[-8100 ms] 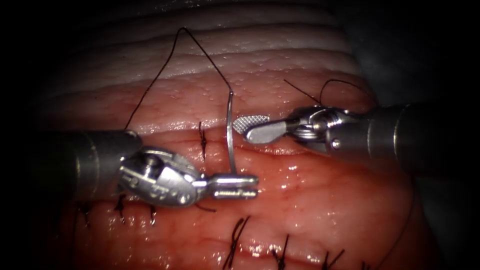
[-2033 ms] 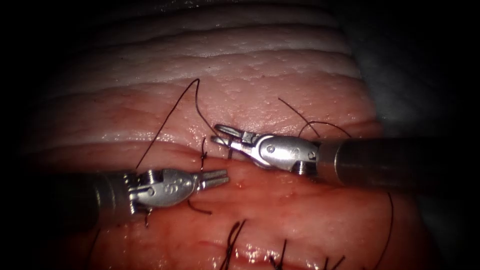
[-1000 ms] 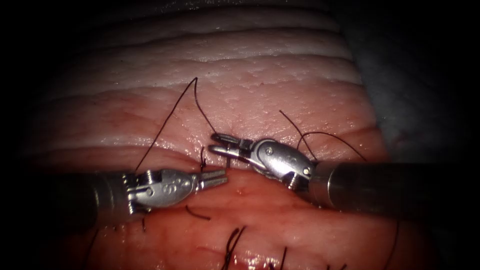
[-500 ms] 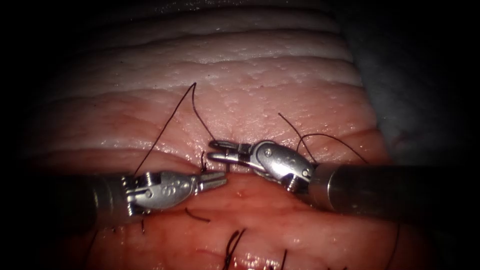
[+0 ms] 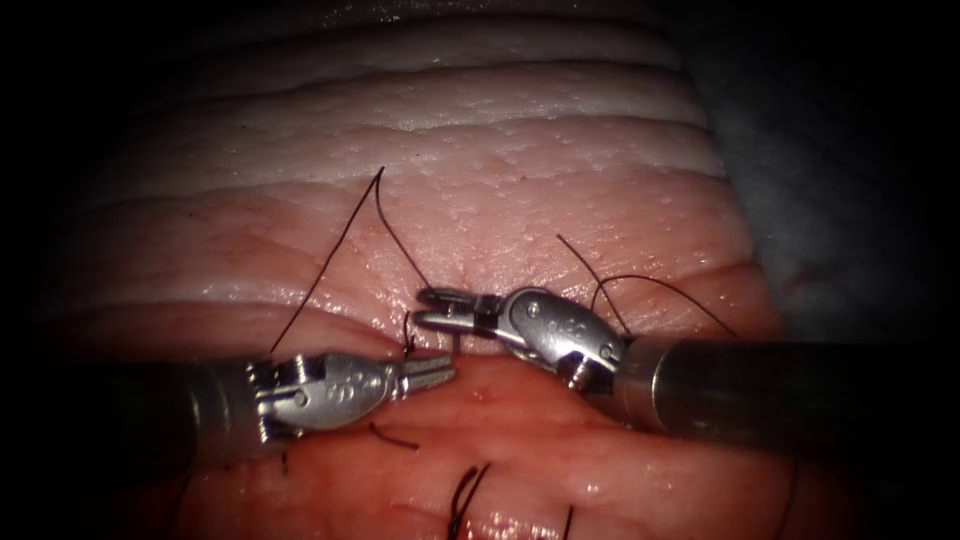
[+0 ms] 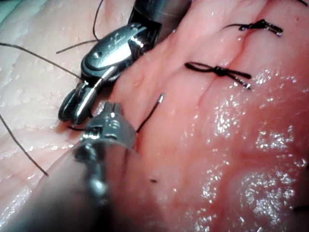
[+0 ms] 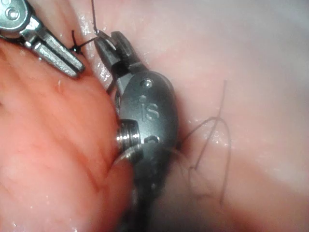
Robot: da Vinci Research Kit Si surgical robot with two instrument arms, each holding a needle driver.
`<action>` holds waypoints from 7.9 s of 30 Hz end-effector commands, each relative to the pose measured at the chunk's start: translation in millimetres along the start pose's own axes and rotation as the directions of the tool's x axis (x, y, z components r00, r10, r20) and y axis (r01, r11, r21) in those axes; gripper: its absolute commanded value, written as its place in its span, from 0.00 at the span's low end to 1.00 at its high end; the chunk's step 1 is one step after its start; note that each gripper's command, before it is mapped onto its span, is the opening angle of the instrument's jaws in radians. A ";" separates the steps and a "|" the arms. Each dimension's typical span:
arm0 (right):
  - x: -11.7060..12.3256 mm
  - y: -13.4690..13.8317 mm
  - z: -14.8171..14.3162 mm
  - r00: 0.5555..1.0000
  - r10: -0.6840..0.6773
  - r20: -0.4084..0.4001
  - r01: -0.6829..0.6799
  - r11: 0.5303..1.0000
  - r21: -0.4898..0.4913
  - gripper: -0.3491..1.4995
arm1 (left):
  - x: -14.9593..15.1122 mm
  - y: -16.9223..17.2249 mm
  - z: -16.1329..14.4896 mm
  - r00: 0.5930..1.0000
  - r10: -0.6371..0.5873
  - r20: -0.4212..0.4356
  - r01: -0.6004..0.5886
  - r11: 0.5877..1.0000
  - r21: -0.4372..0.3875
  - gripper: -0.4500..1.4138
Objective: Wound Closure
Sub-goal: Push needle through tissue above incision with right hand
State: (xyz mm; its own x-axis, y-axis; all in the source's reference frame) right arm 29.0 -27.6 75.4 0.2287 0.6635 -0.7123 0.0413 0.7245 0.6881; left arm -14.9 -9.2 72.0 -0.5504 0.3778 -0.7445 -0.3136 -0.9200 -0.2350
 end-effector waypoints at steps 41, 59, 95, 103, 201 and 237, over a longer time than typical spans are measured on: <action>1.3 -2.5 -0.3 0.813 -0.574 0.097 0.582 0.802 -0.138 0.00 | -0.5 4.2 -1.7 0.997 0.013 0.080 -0.008 0.998 -0.067 0.10; -3.2 -2.7 -1.0 0.821 -0.533 0.204 0.551 0.834 -0.040 0.00 | -0.9 3.8 -1.8 0.997 0.016 0.078 -0.011 0.997 -0.072 0.10; 11.1 3.5 -3.4 0.866 -0.488 -0.114 0.440 0.850 -0.290 0.00 | 2.8 1.2 0.2 0.999 -0.034 0.028 0.035 0.999 -0.028 0.08; 12.4 5.3 -4.2 0.872 -0.469 -0.143 0.411 0.858 -0.307 0.00 | 2.4 0.8 1.4 0.999 -0.033 0.028 0.033 0.999 -0.021 0.08; 16.0 5.8 -4.8 0.977 -0.101 -0.189 -0.002 0.877 -0.480 0.52 | -2.3 3.4 1.7 0.997 -0.017 0.077 0.020 0.999 -0.050 0.10; 12.2 0.4 -2.7 0.730 0.679 -0.075 -0.680 0.712 -0.175 0.00 | -1.7 3.0 1.4 0.998 -0.019 0.064 0.022 0.999 -0.048 0.14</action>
State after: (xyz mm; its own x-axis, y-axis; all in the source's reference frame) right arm 28.6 -18.7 66.2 0.1128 0.9916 -0.0624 -0.2982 0.0937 0.9499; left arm -15.5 -12.3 72.7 -0.5914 0.3968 -0.7020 -0.2892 -0.9170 -0.2747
